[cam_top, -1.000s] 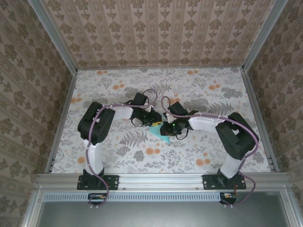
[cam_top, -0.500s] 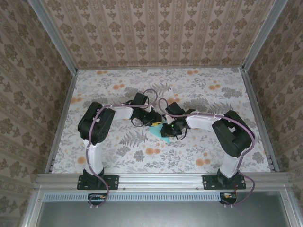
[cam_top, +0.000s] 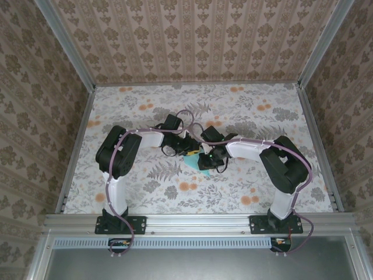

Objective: Fold a paper plane with a square sheet of paper (fold left side to right side)

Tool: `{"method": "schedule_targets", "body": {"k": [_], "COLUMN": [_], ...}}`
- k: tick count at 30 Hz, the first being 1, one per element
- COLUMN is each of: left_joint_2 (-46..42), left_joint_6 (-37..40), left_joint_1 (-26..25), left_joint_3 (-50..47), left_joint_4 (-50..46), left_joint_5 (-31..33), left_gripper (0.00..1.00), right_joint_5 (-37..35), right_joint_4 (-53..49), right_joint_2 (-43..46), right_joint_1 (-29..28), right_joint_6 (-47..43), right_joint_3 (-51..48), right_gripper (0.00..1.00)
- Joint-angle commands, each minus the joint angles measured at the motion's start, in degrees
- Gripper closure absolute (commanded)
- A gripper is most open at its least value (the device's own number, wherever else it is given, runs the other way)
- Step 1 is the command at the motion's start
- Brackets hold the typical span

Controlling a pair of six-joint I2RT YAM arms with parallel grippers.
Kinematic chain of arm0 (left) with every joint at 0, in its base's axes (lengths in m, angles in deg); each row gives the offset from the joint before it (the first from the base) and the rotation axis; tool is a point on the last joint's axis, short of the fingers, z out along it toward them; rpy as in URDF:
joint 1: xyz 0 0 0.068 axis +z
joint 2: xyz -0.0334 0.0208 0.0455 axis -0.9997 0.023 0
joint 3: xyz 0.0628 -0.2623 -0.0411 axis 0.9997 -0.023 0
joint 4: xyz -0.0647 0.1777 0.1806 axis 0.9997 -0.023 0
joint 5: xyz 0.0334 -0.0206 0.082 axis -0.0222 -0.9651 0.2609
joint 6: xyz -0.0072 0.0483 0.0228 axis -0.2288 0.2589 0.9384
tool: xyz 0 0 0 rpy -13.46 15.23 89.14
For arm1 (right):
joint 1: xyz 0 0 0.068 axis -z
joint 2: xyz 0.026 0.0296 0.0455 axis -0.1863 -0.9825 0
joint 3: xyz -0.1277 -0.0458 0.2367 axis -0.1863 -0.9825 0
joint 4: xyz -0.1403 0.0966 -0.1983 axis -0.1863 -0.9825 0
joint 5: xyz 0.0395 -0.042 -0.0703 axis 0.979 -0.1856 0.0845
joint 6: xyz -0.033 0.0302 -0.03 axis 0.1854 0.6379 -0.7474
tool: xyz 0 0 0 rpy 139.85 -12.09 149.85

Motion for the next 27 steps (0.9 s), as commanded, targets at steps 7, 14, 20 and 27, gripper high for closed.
{"method": "schedule_targets", "body": {"k": [7,14,20,27], "left_joint_2": [2.8,2.79,2.64,2.49], "left_joint_6": [1.57,1.54,1.57,1.57], "left_joint_1": [0.95,0.96,1.04,1.05], "left_joint_3": [-2.7,-2.7,-2.71,-2.75], "left_joint_4": [-7.0,-7.01,-7.08,-6.99], "left_joint_5": [4.97,4.98,5.02,4.98], "left_gripper": [0.73,0.73,0.73,0.73], "right_joint_5": [-3.98,-1.55,-2.19,-5.48], "right_joint_4": [-11.43,-8.19,-5.57,-8.59], "right_joint_2": [-2.03,0.86,5.76,5.37], "right_joint_1": [-0.62,-0.62,-0.23,-0.18], "right_joint_6": [-2.36,-0.87,-0.25,-1.92], "right_joint_3": [0.65,-0.4,-0.38,0.08], "right_gripper": [0.82,0.8,0.7,0.67]}}
